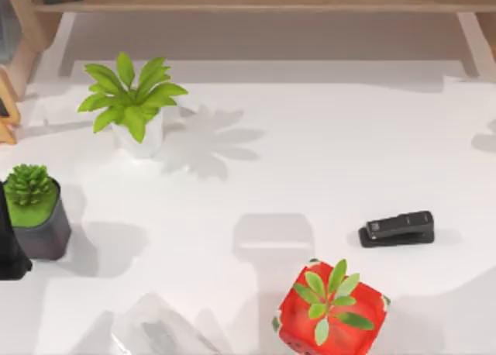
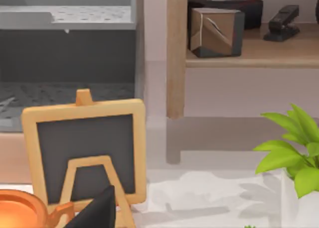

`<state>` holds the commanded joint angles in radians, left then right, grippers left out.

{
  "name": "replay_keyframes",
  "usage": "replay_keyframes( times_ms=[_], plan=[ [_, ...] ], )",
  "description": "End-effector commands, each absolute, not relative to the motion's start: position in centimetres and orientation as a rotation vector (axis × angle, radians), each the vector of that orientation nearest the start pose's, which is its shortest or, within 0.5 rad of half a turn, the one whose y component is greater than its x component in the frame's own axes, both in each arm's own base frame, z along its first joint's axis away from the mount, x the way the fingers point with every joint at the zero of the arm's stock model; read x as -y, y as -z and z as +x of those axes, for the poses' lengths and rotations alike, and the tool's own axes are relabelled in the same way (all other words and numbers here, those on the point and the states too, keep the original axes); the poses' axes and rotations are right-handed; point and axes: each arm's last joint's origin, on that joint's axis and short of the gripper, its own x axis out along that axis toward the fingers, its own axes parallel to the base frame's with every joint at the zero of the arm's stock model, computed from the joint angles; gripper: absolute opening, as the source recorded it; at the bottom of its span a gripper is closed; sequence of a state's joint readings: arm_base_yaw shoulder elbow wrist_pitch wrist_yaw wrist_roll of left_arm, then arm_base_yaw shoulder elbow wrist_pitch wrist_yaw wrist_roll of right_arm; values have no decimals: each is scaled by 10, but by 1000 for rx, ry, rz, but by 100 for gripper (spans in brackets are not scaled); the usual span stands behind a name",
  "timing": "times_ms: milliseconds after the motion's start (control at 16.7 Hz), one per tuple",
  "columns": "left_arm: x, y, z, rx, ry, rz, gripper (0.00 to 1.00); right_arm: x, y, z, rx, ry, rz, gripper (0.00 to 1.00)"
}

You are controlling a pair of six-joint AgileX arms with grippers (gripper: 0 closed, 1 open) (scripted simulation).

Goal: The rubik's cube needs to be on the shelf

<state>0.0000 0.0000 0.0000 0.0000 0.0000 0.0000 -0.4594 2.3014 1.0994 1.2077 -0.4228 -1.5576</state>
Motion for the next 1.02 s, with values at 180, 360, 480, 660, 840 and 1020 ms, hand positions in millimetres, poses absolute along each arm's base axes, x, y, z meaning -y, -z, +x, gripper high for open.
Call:
replay_keyframes(
  times_ms=[180, 360, 480, 660, 840, 1020],
  plan=[
    [1, -160, 106, 0, 0, 0, 100, 179, -90, 407, -7, 6, -1570, 100],
    [1, -160, 106, 0, 0, 0, 100, 180, -89, 419, -8, 8, -1571, 100],
    [1, -160, 106, 0, 0, 0, 100, 181, -89, 427, -8, 8, -1571, 100],
    [1, -160, 106, 0, 0, 0, 100, 181, -89, 428, -8, 8, -1571, 100],
    [1, -160, 106, 0, 0, 0, 100, 181, -89, 428, -8, 8, -1571, 85],
    [1, -160, 106, 0, 0, 0, 100, 181, -89, 428, -8, 8, -1571, 62]
  ],
)
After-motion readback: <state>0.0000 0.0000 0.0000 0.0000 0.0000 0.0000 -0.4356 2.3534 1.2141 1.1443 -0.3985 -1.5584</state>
